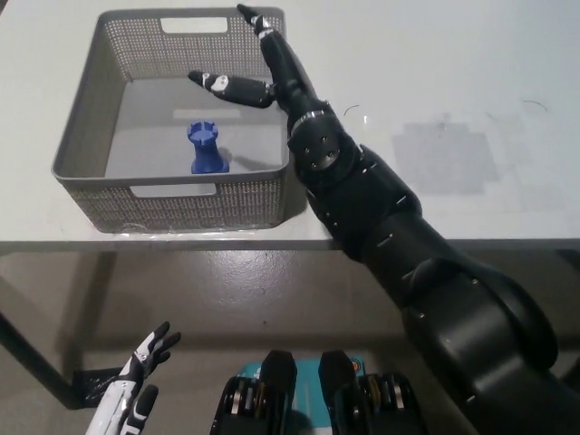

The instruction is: Use the right hand to pick up a chess pieces and put it into a container on the left hand side

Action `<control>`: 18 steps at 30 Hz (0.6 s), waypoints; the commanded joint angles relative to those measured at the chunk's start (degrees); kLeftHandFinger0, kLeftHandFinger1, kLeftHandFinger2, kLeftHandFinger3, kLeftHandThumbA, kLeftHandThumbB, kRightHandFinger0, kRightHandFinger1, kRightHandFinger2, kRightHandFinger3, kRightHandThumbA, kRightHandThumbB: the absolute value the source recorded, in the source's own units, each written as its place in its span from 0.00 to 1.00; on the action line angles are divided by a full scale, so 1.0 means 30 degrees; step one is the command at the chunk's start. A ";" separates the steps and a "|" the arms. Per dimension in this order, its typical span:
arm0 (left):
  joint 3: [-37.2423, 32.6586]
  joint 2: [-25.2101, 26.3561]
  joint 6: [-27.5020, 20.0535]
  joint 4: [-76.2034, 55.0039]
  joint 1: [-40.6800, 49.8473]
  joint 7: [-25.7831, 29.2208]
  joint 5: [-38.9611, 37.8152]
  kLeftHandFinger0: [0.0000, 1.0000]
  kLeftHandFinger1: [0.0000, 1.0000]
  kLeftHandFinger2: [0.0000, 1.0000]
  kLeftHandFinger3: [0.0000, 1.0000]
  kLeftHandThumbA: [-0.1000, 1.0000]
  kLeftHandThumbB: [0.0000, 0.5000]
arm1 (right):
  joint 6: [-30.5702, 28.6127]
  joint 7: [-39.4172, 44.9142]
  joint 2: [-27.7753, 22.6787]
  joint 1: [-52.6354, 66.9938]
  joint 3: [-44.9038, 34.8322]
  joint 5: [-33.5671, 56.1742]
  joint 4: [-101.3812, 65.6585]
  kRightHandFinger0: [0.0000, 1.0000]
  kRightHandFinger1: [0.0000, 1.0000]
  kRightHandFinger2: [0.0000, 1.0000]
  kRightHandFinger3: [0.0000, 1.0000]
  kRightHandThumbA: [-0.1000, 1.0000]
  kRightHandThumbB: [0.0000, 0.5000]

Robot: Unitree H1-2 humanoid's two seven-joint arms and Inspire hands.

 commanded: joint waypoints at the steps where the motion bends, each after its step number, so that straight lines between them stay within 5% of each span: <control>1: -0.0077 0.0339 -0.0562 -0.0323 0.0016 -0.0290 -0.0006 1.00 1.00 0.91 1.00 1.00 0.58 | -0.0261 0.0803 -0.0600 -0.0373 -0.0143 -0.0095 -0.2872 1.00 1.00 1.00 1.00 1.00 1.00; 10: 0.0017 0.0456 0.0106 -0.0627 -0.0024 -0.0330 0.0017 1.00 1.00 0.89 1.00 1.00 0.61 | 0.3953 0.2852 -0.3547 0.2472 -0.1272 0.0311 -1.6042 1.00 1.00 1.00 1.00 1.00 0.97; 16: 0.0005 0.0544 -0.0233 -0.0350 -0.0016 -0.0350 0.0007 1.00 1.00 0.93 1.00 1.00 0.56 | 0.5575 0.3774 -0.6267 0.6185 -0.3039 0.1612 -2.5254 1.00 1.00 1.00 1.00 1.00 0.82; 18: 0.0089 0.0529 -0.0575 -0.0110 0.0003 -0.0204 0.0102 1.00 1.00 0.96 1.00 1.00 0.56 | 0.5475 0.3859 -0.7001 0.8344 -0.3834 0.2922 -2.8357 1.00 1.00 1.00 1.00 1.00 0.86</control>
